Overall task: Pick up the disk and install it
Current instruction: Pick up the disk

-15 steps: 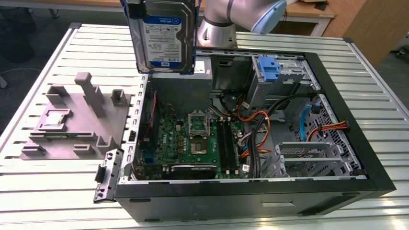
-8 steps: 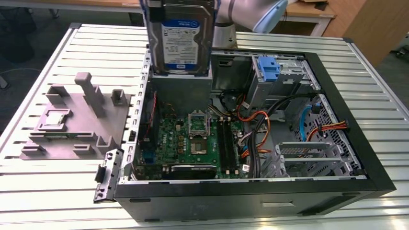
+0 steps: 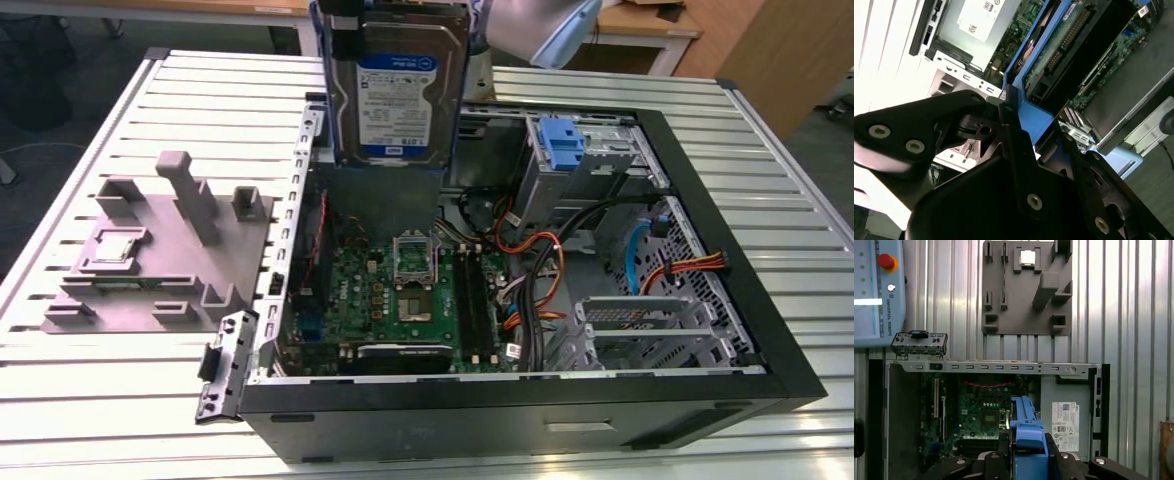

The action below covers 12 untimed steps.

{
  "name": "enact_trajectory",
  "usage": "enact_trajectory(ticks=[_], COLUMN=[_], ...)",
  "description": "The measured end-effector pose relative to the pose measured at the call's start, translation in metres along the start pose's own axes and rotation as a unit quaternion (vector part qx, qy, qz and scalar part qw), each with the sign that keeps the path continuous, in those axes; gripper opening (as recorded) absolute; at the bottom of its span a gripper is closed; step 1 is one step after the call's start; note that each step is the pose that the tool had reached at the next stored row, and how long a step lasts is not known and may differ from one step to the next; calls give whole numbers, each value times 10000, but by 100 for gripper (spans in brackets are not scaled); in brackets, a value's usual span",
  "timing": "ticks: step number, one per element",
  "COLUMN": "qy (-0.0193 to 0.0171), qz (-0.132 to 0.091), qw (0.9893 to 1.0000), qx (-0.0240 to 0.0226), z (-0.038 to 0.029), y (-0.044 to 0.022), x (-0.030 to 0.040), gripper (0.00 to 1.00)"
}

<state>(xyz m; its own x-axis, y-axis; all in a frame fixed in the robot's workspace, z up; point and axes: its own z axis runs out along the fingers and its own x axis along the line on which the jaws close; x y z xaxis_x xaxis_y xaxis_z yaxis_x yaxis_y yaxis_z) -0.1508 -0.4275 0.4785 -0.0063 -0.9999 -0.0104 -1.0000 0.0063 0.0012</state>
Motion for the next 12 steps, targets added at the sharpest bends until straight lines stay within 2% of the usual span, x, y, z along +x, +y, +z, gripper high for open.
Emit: enact_trajectory(ticks=[4,6,10,12], qy=[-1,0,0,5], qz=[0,0,0,0], qw=[10000,10000,10000,10000], qx=[1,0,1,4], z=[24,38,65,69], y=[-29,-94,-267,-286], x=[104,120,132,134], gripper=[36,36,36,36])
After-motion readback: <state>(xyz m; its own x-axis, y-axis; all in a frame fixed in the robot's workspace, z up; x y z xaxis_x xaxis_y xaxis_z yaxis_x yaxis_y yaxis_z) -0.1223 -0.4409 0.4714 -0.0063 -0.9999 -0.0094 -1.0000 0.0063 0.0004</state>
